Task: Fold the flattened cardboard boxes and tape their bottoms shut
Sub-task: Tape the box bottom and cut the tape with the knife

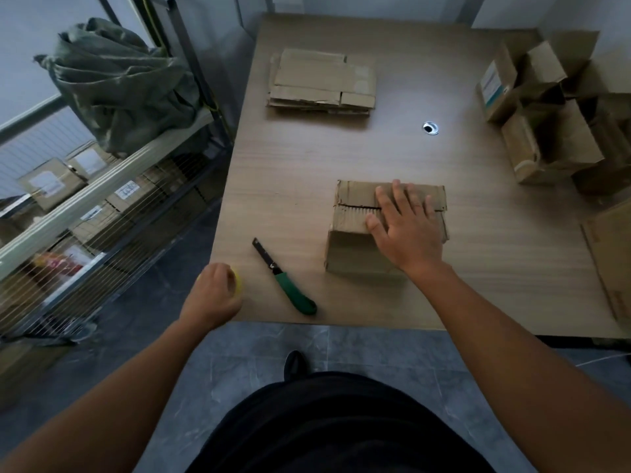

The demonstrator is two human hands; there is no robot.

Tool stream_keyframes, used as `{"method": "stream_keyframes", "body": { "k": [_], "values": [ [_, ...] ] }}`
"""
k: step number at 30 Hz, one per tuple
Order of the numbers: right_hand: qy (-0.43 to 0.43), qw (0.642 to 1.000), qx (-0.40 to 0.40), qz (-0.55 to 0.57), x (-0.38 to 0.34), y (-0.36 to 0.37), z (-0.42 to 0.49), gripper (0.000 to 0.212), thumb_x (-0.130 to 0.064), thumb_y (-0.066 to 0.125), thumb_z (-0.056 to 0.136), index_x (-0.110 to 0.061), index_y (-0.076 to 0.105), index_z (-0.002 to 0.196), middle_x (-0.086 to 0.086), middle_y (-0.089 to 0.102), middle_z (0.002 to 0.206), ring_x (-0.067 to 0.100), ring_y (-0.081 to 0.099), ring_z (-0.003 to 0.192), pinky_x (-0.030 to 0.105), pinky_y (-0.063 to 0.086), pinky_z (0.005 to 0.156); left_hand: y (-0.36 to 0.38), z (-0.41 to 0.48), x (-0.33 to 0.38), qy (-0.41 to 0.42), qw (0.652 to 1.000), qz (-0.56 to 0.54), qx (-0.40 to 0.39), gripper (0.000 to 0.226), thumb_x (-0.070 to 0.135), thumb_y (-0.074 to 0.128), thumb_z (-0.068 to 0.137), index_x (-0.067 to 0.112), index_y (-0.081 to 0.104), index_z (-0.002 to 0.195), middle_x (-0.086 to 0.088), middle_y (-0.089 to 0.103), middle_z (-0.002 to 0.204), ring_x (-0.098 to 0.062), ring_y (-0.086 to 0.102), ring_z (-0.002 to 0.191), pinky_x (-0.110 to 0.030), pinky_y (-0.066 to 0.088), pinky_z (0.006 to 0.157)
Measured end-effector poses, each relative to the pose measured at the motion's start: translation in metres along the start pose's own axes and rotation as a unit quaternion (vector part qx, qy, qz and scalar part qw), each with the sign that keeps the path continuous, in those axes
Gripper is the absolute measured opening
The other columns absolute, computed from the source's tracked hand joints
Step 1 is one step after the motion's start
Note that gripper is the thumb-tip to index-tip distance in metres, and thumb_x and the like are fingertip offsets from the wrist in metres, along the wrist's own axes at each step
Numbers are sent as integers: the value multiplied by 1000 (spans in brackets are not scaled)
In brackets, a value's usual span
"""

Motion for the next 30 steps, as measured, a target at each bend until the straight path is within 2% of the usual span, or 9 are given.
{"method": "stream_keyframes", "body": {
  "k": [4,7,10,14,17,19,21,25,30],
  "values": [
    [-2,999,-37,8,-13,16,8,71,-66,13,99,-34,8,162,0,-3,171,24,-5,157,48,-7,126,13,-7,-16,95,990,103,-1,48,26,74,82,5,60,122,-12,37,148,-36,39,138,-46,36,115],
    [-6,997,-83,2,-26,47,-5,67,-63,15,103,-35,4,162,0,-9,171,23,-9,157,48,-8,125,10,-9,-28,120,985,127,4,46,31,77,81,6,63,118,-12,40,146,-35,37,140,-47,37,116],
    [21,999,-47,2,-30,52,-9,69,-63,11,99,-36,8,162,0,-3,171,24,-4,157,49,-7,125,13,-8,-34,187,958,216,-1,36,33,82,80,12,72,108,-11,59,134,-38,39,141,-51,40,115],
    [13,998,-53,-8,-30,54,-3,72,-66,4,97,-35,5,162,1,-4,171,25,-3,157,53,-5,125,14,-6,-14,192,960,201,17,28,30,77,84,13,69,106,-9,68,121,-34,50,133,-46,38,114],
    [-3,999,-42,-4,-29,54,-1,75,-67,0,96,-33,5,162,3,-4,171,26,-5,157,54,-4,125,9,-4,21,191,969,153,42,21,28,69,88,16,59,101,-7,69,103,-30,62,109,-41,30,118],
    [-13,999,-42,6,-28,55,0,76,-67,1,96,-31,7,162,4,-3,171,26,-4,157,54,-4,125,-2,-2,46,172,977,110,60,17,26,65,90,19,50,92,-6,65,86,-32,63,93,-40,32,113],
    [-24,999,-42,16,-26,54,0,76,-67,3,97,-30,10,163,5,0,171,27,-3,157,55,-4,125,-17,0,76,173,978,79,83,19,28,62,93,22,45,90,-4,64,85,-30,61,89,-43,36,110],
    [-58,996,-16,66,-22,49,1,78,-68,17,96,-26,23,161,4,17,169,27,9,157,56,-5,124,-39,4,150,226,966,39,117,12,29,62,96,20,54,99,0,65,90,-22,59,89,-43,35,113],
    [-70,966,21,250,-8,36,-1,85,-65,46,84,-19,38,155,3,51,152,23,40,146,53,4,123,-39,25,221,279,950,63,128,27,38,54,92,17,57,109,-3,66,91,-28,63,95,-41,30,115]
  ]
}}
Point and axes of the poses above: each hand's wrist, its own z-axis towards the middle knuckle, its own y-axis out of the palm, x = y × z, the point moved 6 cm from there along z, towards the middle knuckle
